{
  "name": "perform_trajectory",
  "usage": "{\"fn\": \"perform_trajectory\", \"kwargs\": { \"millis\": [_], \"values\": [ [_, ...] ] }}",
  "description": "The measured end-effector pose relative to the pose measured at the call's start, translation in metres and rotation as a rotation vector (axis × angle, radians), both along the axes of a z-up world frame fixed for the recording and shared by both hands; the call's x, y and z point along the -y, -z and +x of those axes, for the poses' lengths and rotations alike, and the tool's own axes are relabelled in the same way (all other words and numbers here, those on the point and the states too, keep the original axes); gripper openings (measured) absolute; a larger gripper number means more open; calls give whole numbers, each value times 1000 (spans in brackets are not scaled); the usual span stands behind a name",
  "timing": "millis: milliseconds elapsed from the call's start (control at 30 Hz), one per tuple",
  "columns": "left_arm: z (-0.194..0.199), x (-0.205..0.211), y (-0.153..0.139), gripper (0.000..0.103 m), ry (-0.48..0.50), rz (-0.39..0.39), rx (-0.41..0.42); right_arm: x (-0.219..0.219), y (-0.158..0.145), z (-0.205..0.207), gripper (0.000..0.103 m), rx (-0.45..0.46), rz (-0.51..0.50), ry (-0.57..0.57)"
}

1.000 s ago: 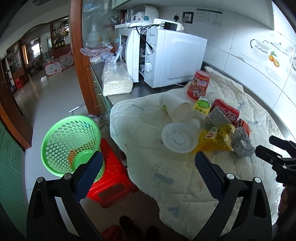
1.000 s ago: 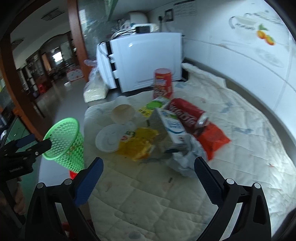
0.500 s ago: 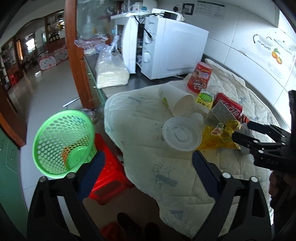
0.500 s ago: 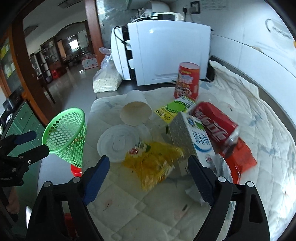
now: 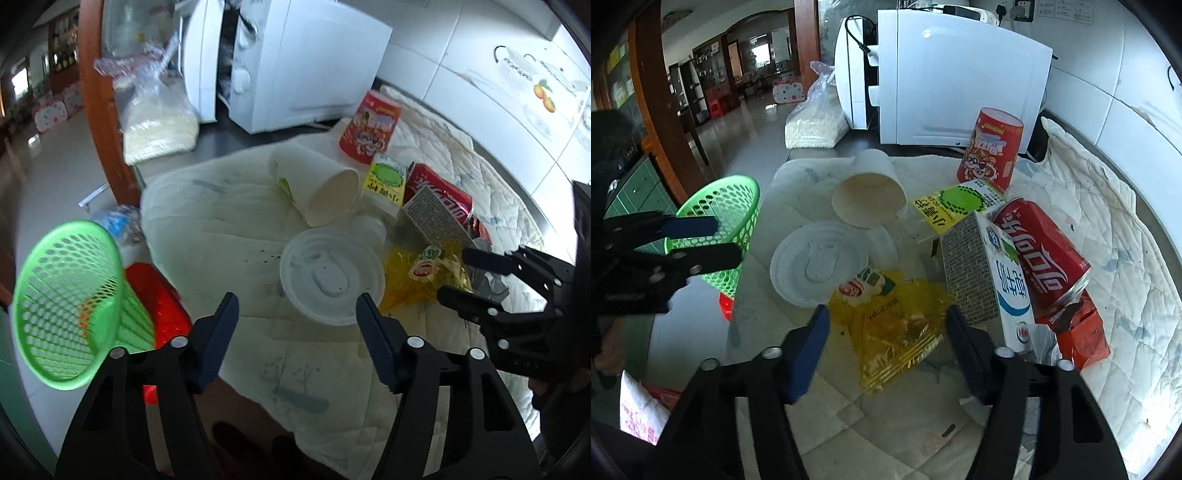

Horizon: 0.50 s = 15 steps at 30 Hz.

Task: Collect trash
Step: 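Grasp the white plastic lid with the left tool while the right tool grasps the yellow snack bag, then carry lid and yellow bag to the green basket and release both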

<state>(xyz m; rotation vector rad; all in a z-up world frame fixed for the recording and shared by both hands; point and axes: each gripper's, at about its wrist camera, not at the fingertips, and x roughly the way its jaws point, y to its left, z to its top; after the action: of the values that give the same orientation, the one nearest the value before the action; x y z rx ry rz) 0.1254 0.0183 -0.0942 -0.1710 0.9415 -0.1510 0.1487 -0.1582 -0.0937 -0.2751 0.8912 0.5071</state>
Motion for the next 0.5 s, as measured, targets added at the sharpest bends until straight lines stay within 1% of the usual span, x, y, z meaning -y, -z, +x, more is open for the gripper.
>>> {"fn": "perform_trajectory", "kwargs": {
  "millis": [33, 67, 100, 233, 300, 333, 367, 400, 467, 500],
  "values": [
    [4, 0, 4, 59, -2, -3, -13, 1, 1, 0, 45, -4, 1, 4],
    [9, -1, 10, 58, -2, -10, -27, 3, 2, 0, 41, -8, 8, 7],
    [13, -1, 14, 58, -5, -17, -39, 4, 2, 0, 40, -9, 13, 10],
    [26, -7, 32, 44, -16, -69, -94, 8, 2, -3, 39, -9, 33, 19],
    [31, -9, 38, 42, -17, -84, -112, 10, 0, -5, 38, -3, 39, 23],
    [33, -8, 42, 39, -15, -95, -120, 10, -1, -6, 38, -2, 44, 25],
    [34, -9, 44, 33, -13, -103, -123, 11, -2, -6, 38, -2, 47, 26],
    [36, -8, 45, 30, -11, -112, -127, 12, -3, -7, 38, -1, 52, 30],
    [39, -5, 49, 18, -9, -117, -137, 14, -4, -9, 37, -4, 61, 37],
    [40, -5, 51, 16, -9, -118, -142, 14, -4, -11, 37, -5, 64, 39]
  ]
}}
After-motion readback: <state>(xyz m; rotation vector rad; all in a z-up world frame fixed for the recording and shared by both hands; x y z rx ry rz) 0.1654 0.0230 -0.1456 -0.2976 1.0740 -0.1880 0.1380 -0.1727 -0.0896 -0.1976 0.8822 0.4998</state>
